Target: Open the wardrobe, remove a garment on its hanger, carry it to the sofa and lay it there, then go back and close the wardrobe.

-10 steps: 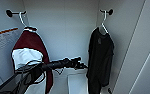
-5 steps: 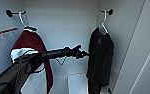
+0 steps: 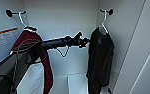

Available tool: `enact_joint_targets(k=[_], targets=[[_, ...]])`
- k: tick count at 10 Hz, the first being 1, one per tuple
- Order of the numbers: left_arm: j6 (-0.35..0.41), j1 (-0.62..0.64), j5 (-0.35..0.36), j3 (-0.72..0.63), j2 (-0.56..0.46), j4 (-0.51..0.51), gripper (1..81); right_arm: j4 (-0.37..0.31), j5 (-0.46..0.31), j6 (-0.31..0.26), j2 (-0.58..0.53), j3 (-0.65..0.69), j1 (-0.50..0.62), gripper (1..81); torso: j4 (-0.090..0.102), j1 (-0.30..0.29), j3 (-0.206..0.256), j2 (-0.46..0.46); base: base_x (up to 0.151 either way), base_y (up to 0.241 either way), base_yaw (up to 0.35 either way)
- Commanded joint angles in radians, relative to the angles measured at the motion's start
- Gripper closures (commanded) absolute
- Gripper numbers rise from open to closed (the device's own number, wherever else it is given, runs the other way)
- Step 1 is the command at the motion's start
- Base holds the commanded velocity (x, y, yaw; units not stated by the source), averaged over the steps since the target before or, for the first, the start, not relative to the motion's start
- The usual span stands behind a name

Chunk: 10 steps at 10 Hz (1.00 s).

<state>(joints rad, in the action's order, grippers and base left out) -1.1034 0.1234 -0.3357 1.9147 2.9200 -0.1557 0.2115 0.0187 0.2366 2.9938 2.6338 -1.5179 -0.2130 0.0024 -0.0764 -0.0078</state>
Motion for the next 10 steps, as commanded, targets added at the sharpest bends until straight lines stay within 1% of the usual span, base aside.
enact_joint_targets(k=[1,5,8,10], targets=[[-0.012,0.279,0.018,0.03,0.004,0.051,1.0,0.0,-0.054,0.003,0.0,0.003,0.041,1.0,0.0,0.0,0.0,0.0,0.0,0.0,0.0],[-0.012,0.364,0.02,0.044,0.027,0.087,1.0,0.002,-0.056,0.001,0.004,0.003,0.04,1.0,0.0,0.0,0.0,0.0,0.0,0.0,0.0],[-0.013,0.396,0.021,0.116,0.117,0.09,1.0,0.002,-0.056,0.001,0.006,0.003,0.037,1.0,0.0,0.0,0.0,0.0,0.0,0.0,0.0],[-0.013,0.405,0.024,0.115,0.14,0.113,1.0,0.002,-0.056,0.003,0.013,0.003,0.041,1.0,0.0,0.0,0.0,0.0,0.0,0.0,0.0]])
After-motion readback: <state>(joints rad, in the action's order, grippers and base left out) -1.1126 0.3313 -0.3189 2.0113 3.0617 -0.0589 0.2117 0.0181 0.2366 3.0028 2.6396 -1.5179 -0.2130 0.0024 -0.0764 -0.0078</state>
